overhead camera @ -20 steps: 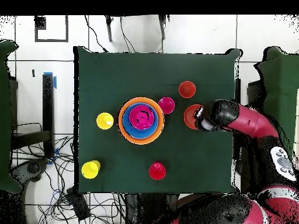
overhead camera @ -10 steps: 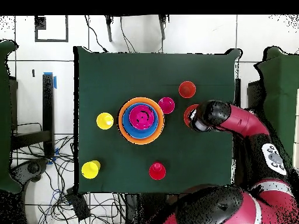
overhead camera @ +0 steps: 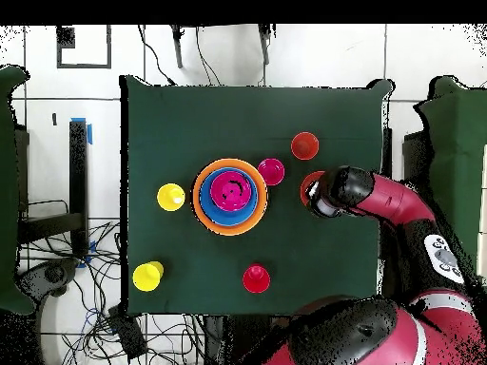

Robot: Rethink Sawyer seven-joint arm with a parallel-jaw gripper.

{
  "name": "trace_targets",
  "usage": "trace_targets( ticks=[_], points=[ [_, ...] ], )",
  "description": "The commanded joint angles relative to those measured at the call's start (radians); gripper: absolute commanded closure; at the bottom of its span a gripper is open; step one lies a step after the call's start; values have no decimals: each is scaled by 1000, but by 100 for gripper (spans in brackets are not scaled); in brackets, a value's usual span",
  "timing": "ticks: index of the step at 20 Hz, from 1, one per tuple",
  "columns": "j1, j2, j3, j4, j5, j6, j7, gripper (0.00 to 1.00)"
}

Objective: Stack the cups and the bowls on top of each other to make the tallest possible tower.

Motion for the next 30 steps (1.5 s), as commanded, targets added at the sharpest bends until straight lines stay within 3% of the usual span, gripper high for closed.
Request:
trace_targets(
  ticks=[1,4,8,12,24,30],
  points=[
    [-5,31,76,-34,-13,-35,-47,0],
    [-7,8,75,-3,-7,-26,-43,0],
    [-16,-79,69,78,10,5,-42,0],
    [-18,-107,73,75,16,55,-60,0],
    [-29,-2,94,34,-20,-77,-48,0],
    [-26,18,88,15,-34,-86,-52,0]
  ],
)
